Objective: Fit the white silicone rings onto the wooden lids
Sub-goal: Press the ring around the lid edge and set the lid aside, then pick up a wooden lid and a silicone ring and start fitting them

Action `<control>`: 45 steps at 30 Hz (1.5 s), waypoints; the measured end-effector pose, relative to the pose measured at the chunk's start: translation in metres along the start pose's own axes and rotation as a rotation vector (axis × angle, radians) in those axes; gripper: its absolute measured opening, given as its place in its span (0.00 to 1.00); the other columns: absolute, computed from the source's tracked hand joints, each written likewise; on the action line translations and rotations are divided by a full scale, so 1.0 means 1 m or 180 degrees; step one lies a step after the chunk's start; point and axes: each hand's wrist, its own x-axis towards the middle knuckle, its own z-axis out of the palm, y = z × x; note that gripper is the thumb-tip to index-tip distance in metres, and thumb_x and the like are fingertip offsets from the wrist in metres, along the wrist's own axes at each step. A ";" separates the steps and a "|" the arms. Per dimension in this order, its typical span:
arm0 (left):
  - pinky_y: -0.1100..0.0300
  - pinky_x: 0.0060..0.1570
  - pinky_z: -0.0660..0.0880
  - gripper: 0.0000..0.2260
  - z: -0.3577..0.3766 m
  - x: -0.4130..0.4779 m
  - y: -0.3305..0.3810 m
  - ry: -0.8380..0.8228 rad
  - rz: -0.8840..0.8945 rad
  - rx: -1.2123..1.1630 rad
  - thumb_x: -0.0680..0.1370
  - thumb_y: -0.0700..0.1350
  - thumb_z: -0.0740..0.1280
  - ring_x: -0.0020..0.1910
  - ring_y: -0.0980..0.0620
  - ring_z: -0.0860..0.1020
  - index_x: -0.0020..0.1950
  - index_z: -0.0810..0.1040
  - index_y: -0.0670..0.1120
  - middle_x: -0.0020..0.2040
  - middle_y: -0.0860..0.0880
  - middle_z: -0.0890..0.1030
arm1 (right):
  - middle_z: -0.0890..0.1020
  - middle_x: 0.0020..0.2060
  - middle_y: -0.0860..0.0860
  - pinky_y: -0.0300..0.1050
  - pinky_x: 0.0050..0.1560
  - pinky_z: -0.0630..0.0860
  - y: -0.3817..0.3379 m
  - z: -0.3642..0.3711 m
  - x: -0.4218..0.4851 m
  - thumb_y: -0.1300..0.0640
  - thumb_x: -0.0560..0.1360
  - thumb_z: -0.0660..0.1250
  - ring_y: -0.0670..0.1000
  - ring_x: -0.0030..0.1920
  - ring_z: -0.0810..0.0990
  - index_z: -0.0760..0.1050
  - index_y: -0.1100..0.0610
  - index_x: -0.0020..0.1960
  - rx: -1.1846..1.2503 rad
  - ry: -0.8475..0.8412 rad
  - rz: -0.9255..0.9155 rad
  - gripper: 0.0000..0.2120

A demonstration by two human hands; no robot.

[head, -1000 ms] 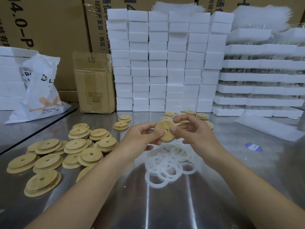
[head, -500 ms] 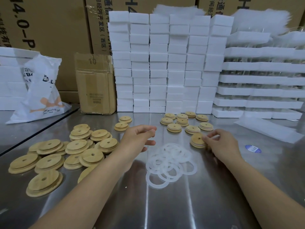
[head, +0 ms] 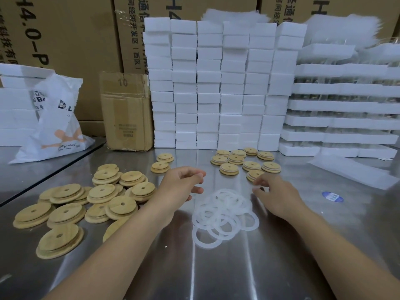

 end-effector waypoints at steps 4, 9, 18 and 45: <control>0.61 0.40 0.73 0.08 -0.004 0.003 -0.002 0.0135 0.0324 0.0579 0.85 0.45 0.68 0.40 0.59 0.86 0.51 0.86 0.55 0.49 0.55 0.86 | 0.84 0.55 0.46 0.46 0.52 0.72 0.000 0.001 0.001 0.47 0.81 0.69 0.50 0.55 0.79 0.79 0.42 0.53 0.0029 0.0040 -0.0007 0.02; 0.50 0.54 0.78 0.09 -0.024 0.004 -0.010 0.0603 0.0661 0.3215 0.84 0.51 0.64 0.60 0.49 0.80 0.61 0.81 0.60 0.60 0.56 0.82 | 0.83 0.48 0.41 0.42 0.51 0.71 -0.003 0.003 0.001 0.49 0.80 0.70 0.47 0.52 0.80 0.79 0.42 0.49 0.0205 0.0045 -0.0271 0.02; 0.50 0.59 0.77 0.16 -0.034 0.005 -0.015 0.0029 0.0427 0.3845 0.86 0.49 0.62 0.67 0.47 0.76 0.74 0.74 0.57 0.73 0.50 0.73 | 0.84 0.47 0.40 0.42 0.52 0.78 -0.017 0.014 -0.010 0.48 0.81 0.70 0.43 0.50 0.81 0.82 0.42 0.49 0.0342 -0.0361 -0.0883 0.03; 0.57 0.56 0.74 0.22 -0.019 0.011 -0.014 0.0245 0.0816 0.1945 0.73 0.43 0.79 0.59 0.52 0.77 0.64 0.81 0.57 0.63 0.52 0.77 | 0.86 0.45 0.43 0.39 0.52 0.75 -0.034 0.004 -0.015 0.56 0.72 0.81 0.44 0.50 0.82 0.83 0.49 0.43 0.1248 0.0135 -0.0759 0.08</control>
